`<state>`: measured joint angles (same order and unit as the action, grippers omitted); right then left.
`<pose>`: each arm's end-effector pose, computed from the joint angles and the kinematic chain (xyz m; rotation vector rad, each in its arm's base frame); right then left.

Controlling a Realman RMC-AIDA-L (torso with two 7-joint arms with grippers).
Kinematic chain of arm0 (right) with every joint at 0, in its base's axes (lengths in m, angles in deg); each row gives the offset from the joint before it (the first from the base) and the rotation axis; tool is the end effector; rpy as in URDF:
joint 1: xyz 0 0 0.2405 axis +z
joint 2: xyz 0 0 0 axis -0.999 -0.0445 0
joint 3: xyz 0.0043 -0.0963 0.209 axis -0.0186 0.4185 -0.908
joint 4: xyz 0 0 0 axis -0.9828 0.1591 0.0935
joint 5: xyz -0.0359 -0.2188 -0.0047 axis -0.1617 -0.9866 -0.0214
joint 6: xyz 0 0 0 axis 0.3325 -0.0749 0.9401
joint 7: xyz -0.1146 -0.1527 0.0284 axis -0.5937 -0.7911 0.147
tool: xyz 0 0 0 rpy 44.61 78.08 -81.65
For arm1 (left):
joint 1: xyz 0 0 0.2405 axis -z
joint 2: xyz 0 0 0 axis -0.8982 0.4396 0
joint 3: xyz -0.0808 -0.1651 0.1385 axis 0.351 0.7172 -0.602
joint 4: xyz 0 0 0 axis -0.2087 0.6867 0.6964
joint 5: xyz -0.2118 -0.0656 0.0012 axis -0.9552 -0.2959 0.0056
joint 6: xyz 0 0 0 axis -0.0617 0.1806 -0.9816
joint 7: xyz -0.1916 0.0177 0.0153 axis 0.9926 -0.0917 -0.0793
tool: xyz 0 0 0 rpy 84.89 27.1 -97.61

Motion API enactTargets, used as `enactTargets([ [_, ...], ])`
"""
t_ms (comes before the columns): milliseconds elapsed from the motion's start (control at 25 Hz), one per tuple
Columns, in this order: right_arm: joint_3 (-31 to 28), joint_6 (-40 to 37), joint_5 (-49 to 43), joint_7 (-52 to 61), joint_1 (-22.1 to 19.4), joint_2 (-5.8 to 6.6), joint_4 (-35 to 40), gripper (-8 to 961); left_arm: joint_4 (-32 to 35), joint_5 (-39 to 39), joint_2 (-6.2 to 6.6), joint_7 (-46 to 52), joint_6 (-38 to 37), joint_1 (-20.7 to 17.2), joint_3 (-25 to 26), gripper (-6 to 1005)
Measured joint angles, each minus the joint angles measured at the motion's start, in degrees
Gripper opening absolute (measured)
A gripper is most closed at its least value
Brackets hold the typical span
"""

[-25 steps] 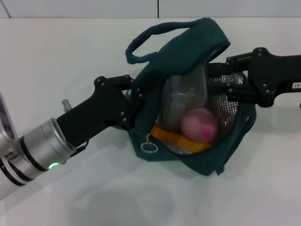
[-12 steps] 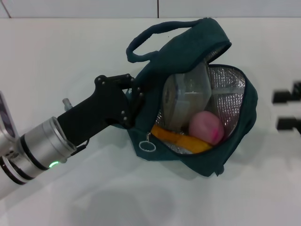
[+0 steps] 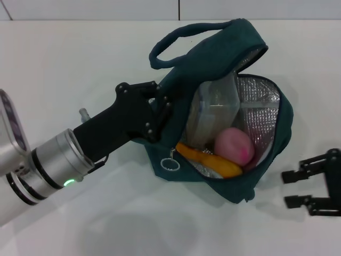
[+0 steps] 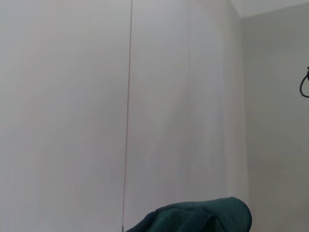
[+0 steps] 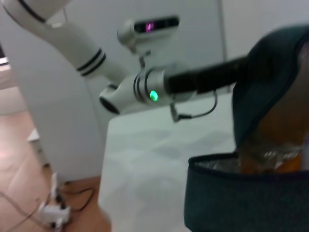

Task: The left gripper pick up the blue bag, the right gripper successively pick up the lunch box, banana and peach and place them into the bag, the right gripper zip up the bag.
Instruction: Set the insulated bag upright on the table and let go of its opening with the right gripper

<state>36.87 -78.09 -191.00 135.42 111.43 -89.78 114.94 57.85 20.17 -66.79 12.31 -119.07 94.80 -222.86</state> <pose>0.2356 0.2800 -0.0004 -3.0702 0.2257 0.5676 -0.1883 0.2963 -0.0721 -2.3024 -0.2322 -1.2880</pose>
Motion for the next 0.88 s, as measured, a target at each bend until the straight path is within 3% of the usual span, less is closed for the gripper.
enactTargets([
  [280, 4.85, 5.32, -2.37, 0.15, 4.33, -0.54, -4.90, 406, 0.35, -0.08, -0.02, 0.06, 0.21, 0.06, -0.01, 154],
  [520, 11.00, 10.09, -1.22, 0.57, 5.86, -1.23, -6.43, 405, 0.52, -0.13, -0.02, 0.06, 0.75, 0.07, 0.00, 157],
  [880, 13.89, 14.73, 4.06, -2.26, 7.16, -1.37, -10.94, 392, 0.65, -0.14, -0.10, 0.06, 0.94, 0.42, 0.00, 161],
])
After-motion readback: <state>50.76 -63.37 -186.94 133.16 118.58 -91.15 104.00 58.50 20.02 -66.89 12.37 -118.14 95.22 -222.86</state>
